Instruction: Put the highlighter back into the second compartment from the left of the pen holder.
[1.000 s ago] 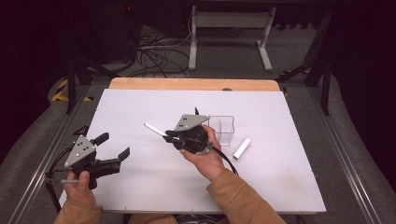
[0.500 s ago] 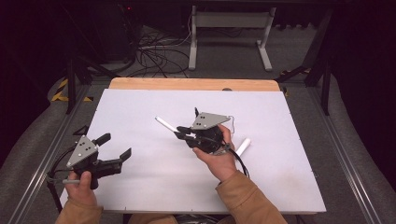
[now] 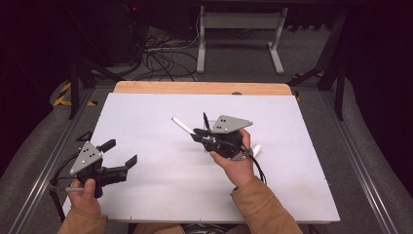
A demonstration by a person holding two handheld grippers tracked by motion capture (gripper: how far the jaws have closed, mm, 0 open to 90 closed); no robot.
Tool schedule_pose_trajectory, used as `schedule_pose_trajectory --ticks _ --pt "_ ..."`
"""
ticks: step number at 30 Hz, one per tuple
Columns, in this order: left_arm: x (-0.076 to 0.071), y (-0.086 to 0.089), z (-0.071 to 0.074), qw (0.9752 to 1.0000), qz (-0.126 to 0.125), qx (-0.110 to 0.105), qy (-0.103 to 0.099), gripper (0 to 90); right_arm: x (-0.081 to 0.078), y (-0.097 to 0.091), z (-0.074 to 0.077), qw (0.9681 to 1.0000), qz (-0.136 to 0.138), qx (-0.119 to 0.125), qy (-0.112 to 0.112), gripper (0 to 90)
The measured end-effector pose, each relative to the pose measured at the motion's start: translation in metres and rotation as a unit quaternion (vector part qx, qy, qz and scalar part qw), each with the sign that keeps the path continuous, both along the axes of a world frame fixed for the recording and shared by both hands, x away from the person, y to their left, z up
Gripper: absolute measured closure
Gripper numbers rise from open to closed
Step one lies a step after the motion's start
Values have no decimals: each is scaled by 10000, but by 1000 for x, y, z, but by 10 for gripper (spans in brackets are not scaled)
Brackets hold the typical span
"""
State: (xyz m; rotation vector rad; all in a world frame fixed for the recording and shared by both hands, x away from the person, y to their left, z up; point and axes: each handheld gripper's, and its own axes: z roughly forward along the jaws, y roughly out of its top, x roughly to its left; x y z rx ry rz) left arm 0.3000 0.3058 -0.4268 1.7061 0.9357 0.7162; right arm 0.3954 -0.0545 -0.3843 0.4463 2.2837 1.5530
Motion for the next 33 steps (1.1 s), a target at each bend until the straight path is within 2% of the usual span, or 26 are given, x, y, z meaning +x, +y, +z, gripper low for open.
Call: schedule_pose_trajectory --ticks 6,13,17,28,33 --pt "0 -1 -1 10000 -6 -7 23 102 7 -8 -3 9996 -91 273 84 792" --pt "1 -1 -1 10000 -2 14 11 102 18 -18 -6 9985 -360 401 109 792" --pt "1 -1 -1 10000 -1 18 12 102 25 -23 -7 9975 -556 441 31 792" --pt "0 -1 0 10000 -6 9 17 102 41 -37 -14 9931 -946 693 -56 792" --pt "0 -1 0 10000 -7 6 12 102 47 -44 -20 9901 -1144 818 -40 792"
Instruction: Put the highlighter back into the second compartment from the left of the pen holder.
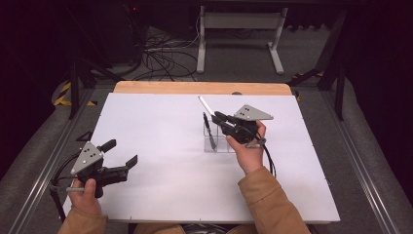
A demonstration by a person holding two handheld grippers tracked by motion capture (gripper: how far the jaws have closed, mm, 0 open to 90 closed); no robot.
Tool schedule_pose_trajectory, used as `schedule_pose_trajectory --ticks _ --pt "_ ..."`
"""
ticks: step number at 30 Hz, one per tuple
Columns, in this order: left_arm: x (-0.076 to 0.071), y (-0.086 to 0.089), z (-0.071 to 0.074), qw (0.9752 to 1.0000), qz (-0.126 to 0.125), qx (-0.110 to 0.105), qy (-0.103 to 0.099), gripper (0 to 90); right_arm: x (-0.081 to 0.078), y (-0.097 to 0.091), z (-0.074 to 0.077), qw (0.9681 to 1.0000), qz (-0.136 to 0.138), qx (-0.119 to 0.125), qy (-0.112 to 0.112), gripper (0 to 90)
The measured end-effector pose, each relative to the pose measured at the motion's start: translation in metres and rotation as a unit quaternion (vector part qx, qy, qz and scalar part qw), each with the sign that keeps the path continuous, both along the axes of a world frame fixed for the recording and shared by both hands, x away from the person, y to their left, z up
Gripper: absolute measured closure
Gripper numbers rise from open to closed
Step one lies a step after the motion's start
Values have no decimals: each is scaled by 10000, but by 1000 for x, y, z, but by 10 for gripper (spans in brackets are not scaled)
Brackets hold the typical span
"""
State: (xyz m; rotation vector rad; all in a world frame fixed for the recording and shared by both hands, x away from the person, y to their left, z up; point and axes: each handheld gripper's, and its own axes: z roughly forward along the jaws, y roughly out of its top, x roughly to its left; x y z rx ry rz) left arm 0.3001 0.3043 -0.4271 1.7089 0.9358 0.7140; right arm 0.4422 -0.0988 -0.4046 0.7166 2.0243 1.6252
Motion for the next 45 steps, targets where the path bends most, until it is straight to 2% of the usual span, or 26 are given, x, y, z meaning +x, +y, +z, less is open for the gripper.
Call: schedule_pose_trajectory --ticks 2,9,24,31,35,45 --pt "0 0 0 10000 3 8 -4 102 1 -3 -2 9999 -138 -5 -22 792" --pt "1 0 -1 10000 5 29 -6 102 6 -4 -7 9995 -307 35 -48 792" --pt "1 0 0 10000 5 22 -5 102 9 4 -19 9993 -373 24 -21 792" --pt "1 0 -1 10000 -12 21 23 102 8 2 -27 9992 -400 79 0 792" --pt "1 0 -1 10000 -9 34 13 102 8 1 -31 9990 -416 96 90 792" --pt "1 0 -1 10000 -8 16 20 102 6 -2 -33 9989 -447 98 104 791"
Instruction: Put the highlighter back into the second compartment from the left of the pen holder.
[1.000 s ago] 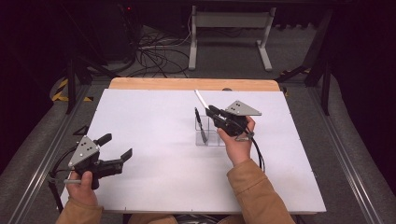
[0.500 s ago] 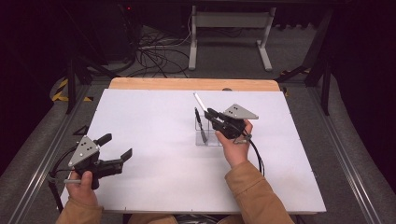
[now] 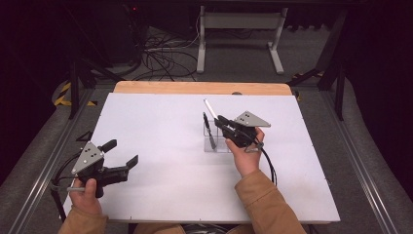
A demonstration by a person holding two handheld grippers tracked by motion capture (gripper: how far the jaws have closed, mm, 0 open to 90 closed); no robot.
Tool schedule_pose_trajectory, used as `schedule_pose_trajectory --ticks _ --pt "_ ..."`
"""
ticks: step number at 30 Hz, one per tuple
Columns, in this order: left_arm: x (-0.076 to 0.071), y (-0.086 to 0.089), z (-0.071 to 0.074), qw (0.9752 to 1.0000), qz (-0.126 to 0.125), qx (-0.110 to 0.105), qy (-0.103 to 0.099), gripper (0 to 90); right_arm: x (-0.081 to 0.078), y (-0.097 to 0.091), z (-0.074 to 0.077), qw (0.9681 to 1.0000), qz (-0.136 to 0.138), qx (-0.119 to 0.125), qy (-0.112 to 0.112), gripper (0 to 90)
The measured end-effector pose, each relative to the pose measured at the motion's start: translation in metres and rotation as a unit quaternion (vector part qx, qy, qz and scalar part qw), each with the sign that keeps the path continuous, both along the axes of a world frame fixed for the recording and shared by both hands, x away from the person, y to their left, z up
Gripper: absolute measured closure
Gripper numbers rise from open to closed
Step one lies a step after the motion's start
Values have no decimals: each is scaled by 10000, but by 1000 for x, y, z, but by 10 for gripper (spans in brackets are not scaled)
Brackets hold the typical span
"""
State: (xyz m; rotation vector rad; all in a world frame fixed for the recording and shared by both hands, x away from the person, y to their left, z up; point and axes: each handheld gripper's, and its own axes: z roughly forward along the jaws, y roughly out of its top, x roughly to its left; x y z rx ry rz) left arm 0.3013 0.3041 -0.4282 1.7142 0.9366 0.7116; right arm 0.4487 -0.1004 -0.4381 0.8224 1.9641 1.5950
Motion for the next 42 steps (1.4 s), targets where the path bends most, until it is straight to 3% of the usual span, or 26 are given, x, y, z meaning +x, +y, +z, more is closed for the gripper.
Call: schedule_pose_trajectory --ticks 10,17,22,28,32,42 --pt "0 -1 0 10000 -10 12 -6 102 -5 -5 3 9999 -107 -62 59 787" --pt "1 -1 0 10000 -9 18 -8 102 -9 -13 10 9987 -429 71 267 475" --pt "2 -2 0 10000 -34 15 -10 102 -18 -17 23 9988 -459 110 112 390" --pt "3 -4 2 10000 -77 16 -16 102 -33 -27 41 9992 -391 61 -51 361" --pt "4 -6 2 9999 -102 34 -43 102 -40 -37 49 9992 -389 52 -36 347" --pt "9 -10 2 9998 -186 26 -46 97 -48 -59 56 9988 -493 -45 10 334"
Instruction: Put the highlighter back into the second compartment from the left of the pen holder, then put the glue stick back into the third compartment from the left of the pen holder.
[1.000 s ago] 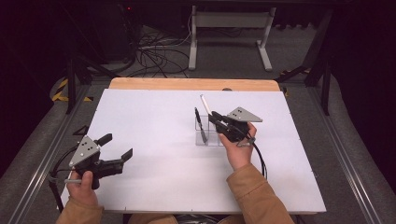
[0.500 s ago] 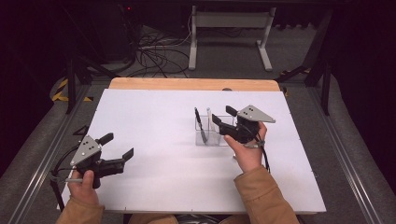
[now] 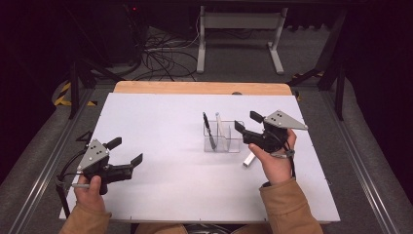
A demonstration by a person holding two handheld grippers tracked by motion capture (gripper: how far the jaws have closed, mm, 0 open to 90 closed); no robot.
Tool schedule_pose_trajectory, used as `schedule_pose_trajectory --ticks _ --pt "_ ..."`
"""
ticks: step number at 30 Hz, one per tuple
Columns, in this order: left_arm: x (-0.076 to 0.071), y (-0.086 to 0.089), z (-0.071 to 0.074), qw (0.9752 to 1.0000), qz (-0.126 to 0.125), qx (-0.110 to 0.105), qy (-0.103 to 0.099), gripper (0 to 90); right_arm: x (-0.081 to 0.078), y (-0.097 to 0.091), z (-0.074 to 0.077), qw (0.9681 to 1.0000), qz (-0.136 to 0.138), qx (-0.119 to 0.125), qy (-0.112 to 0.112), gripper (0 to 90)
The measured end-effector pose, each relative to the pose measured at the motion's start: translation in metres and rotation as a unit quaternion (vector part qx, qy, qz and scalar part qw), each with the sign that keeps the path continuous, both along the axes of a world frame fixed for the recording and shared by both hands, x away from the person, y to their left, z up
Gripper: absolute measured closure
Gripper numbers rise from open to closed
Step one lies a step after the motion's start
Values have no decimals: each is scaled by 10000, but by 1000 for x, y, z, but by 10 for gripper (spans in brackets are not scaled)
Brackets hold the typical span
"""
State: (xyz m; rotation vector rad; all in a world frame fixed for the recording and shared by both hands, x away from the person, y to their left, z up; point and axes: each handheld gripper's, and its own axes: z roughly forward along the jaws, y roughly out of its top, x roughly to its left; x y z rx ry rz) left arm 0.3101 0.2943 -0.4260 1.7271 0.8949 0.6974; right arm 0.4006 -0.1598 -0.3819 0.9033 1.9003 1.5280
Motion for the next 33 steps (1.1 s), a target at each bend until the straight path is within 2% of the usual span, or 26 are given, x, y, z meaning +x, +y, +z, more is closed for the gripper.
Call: schedule_pose_trajectory --ticks 5,7,8,15,18,22,27,31,33 --pt "2 -2 0 10000 -51 -41 -10 83 -2 -7 1 9998 -5 -213 4 339" --pt "2 -3 0 10000 -67 -56 -15 77 -2 -9 1 9996 49 -272 50 404" --pt "2 -4 0 10000 -60 -44 -41 74 -3 -11 1 9995 67 -298 54 405" --pt "2 -10 2 9998 -100 20 -175 60 -4 -22 3 9994 24 -331 58 420" --pt "2 -12 3 9998 -80 -29 -189 58 -4 -26 4 9992 27 -381 74 429" --pt "3 -12 2 9998 -64 -107 -171 55 -3 -29 5 9986 -77 -466 251 404" --pt "3 -12 3 9998 -41 -40 -175 54 -1 -35 3 9965 -296 -516 579 400" --pt "3 -13 2 9998 -9 -22 -177 53 -1 -39 1 9956 -420 -469 693 395" --pt "3 -13 2 9999 -20 -32 -165 54 0 -41 1 9945 -460 -564 748 395"
